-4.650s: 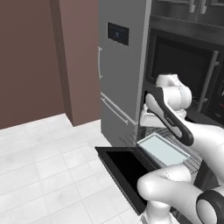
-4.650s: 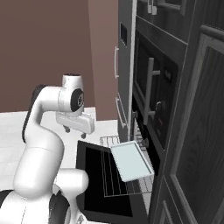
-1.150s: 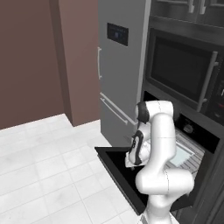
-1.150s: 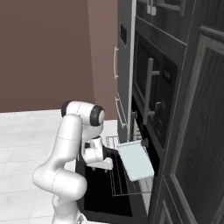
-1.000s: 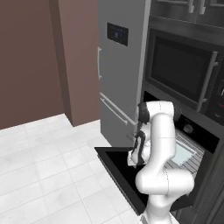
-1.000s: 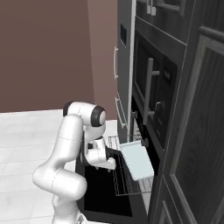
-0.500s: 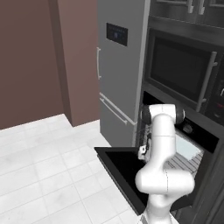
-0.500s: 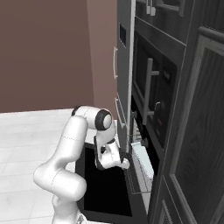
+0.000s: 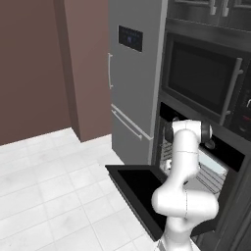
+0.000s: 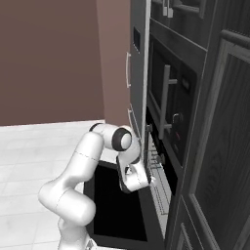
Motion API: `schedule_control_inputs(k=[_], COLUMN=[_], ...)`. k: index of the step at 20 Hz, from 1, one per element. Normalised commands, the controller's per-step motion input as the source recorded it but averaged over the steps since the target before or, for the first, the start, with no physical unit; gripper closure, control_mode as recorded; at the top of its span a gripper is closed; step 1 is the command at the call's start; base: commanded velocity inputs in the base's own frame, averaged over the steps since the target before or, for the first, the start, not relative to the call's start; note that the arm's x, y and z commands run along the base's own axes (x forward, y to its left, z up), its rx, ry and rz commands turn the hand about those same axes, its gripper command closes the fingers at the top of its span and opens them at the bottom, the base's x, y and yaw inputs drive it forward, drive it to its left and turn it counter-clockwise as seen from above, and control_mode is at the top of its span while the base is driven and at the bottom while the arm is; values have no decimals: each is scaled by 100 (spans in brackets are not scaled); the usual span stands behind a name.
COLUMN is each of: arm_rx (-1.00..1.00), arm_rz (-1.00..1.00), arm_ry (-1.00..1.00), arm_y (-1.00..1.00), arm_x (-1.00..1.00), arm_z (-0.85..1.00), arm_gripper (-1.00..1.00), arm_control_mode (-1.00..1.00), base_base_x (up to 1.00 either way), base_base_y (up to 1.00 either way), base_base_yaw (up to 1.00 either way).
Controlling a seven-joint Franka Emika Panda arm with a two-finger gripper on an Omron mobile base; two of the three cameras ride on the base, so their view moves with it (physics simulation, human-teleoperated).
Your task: Take the baked cake out of the oven and place it on the plate for cooling. Then close the oven door.
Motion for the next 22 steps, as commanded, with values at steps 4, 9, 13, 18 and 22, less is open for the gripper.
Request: schedule_control_inputs(k=[4, 9, 13, 18, 22], arm_rx=[0, 0, -1, -12, -17], arm_rz=[5, 15, 19, 17, 13], arm_ry=[-12, -8, -3, -1, 0], arm_y=[21, 72, 98, 100, 100], arm_x=[-31, -83, -99, -97, -77], arm_z=[31, 79, 83, 66, 85], arm_gripper=[-100, -100, -100, -100, -100], arm_control_mode=[-100, -100, -100, -100, -100], base_base_x=[0, 0, 0, 0, 0], base_base_y=[0, 0, 0, 0, 0], base_base_yaw=[0, 0, 0, 0, 0])
